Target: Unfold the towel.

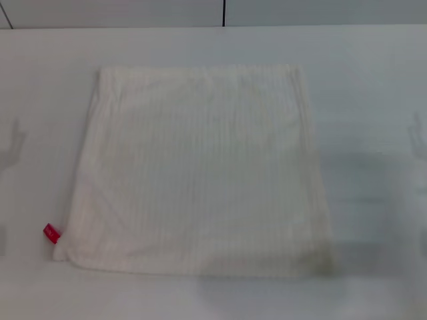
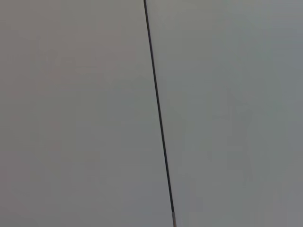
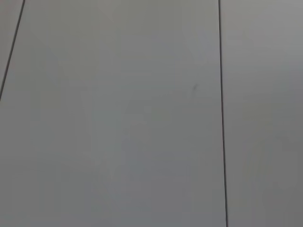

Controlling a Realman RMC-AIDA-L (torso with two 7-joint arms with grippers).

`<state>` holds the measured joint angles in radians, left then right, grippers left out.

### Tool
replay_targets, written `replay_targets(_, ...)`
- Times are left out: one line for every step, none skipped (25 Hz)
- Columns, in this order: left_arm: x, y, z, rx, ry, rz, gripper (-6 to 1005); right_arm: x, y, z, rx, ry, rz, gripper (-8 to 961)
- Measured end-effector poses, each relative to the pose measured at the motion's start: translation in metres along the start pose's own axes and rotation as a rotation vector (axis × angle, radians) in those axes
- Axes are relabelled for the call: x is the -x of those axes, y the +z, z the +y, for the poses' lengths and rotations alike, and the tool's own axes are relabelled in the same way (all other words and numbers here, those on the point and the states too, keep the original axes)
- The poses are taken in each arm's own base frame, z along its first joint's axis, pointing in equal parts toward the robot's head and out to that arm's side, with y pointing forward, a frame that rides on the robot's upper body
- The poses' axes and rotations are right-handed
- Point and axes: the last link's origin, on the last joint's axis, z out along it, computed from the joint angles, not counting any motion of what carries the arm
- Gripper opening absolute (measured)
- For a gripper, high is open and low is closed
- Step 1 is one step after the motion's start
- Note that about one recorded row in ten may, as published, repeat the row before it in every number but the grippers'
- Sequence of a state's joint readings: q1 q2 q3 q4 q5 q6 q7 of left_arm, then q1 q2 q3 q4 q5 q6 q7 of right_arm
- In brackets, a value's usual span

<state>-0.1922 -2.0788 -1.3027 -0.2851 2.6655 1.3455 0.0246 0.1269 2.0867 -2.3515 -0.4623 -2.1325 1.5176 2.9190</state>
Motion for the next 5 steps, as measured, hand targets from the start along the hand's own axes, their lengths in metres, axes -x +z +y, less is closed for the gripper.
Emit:
replay_targets(0.0001,-0.0002,0.0005,0.003,0.0,-0.001,814,-0.0011,-0.0009,-0.0002,0.006,-0.005,0.006,725)
replay_targets(0.0002,-0.0005,0.0014,0.008,0.0,-0.001,814,-0.0011,-0.0009,-0.0002,0.006,-0.005,0.006,725)
replay_targets(0.0004,-0.001,0.0024,0.013,0.001,-0.002,814,-0.0016,-0.0014,0.0002,0.011,-0.007,0.009,725)
replay_targets(0.0007,-0.0016,0.0042,0.023,0.004,-0.004,814,-0.0022,-0.0019,0.0013,0.019,-0.008,0.012,725)
replay_targets(0.0007,-0.0016,0.0042,0.023,0.004,-0.004,814,-0.0022,-0.0019,0.0013,0.019,-0.008,0.012,725)
